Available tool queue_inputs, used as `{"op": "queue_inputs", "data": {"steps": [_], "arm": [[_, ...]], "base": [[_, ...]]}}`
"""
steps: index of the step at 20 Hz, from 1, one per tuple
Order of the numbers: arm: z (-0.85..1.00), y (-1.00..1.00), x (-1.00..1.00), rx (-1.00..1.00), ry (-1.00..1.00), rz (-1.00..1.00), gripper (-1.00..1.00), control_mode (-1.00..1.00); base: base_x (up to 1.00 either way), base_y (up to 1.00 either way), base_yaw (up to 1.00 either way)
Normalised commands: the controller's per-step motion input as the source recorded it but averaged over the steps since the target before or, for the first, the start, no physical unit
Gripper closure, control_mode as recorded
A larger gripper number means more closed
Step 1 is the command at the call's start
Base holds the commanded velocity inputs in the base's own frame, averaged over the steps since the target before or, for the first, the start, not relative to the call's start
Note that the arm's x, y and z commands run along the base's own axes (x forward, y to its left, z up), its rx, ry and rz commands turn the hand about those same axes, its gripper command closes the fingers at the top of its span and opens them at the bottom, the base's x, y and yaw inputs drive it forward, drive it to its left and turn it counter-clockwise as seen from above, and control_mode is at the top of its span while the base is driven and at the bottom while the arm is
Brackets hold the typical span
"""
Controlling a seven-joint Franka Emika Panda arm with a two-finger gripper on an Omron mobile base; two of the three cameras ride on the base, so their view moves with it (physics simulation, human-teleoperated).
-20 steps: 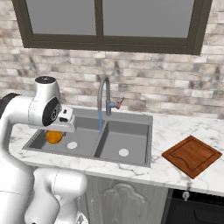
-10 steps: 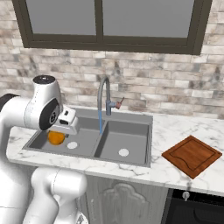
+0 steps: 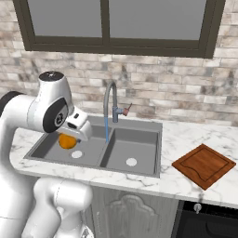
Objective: Pick the orange from the sink and place it on the cutting board to airdry. Then turn off the sink faucet.
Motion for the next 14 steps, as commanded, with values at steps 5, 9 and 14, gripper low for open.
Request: {"op": "queue_inputs", "data": {"steps": [5,9,14], "arm": [[0.05,-0.35,-0.02,-0.04,-0.09,-0.11,1.0,-1.0],[0.0,-0.4,-0.01,-0.06,-0.12,-0.11,1.0,-1.0],[0.0,-0.47,0.0,-0.06,-0.12,-0.1,1.0,-1.0]], "base": [[0.0,0.0,0.0],[0.0,0.0,0.0],[0.0,0.0,0.0]]}}
